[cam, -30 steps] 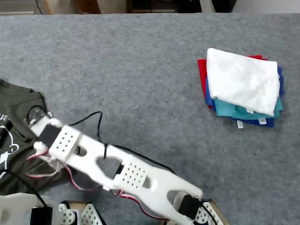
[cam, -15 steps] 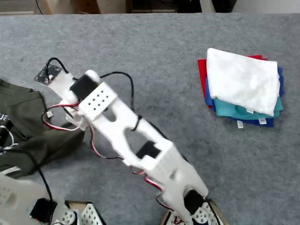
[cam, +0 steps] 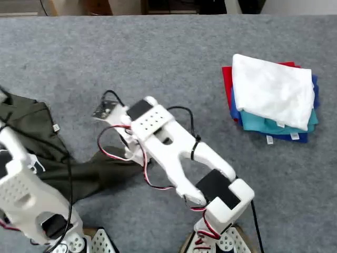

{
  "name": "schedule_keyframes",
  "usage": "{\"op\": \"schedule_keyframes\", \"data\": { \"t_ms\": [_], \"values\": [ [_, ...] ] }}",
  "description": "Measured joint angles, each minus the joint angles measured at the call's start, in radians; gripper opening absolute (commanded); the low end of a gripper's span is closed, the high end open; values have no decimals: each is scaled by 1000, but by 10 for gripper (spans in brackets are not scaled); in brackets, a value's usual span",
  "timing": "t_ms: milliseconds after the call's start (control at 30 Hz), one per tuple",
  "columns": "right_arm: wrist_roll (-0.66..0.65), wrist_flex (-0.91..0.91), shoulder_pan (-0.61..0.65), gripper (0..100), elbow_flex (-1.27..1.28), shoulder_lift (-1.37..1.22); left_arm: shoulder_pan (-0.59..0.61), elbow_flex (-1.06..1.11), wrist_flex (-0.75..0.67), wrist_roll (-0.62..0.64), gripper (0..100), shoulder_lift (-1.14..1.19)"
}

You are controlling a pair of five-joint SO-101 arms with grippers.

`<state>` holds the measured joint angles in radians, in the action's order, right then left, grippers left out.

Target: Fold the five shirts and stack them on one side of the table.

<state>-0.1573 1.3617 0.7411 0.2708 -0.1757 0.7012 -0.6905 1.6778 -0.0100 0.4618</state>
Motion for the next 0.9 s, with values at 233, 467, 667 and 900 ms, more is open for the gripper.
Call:
{"op": "schedule_keyframes", "data": {
  "t_ms": [233,467,667,900],
  "values": [
    [52,-249,-28,5,106,-8,-8,-17,0,31,193,130],
    [58,-410,-37,3,109,-86,84,-170,-32,35,188,270],
    [58,-419,-40,3,109,-91,150,-341,-43,38,188,445],
    [61,-419,-40,3,107,-101,97,-525,-41,37,188,651]
  ]
}}
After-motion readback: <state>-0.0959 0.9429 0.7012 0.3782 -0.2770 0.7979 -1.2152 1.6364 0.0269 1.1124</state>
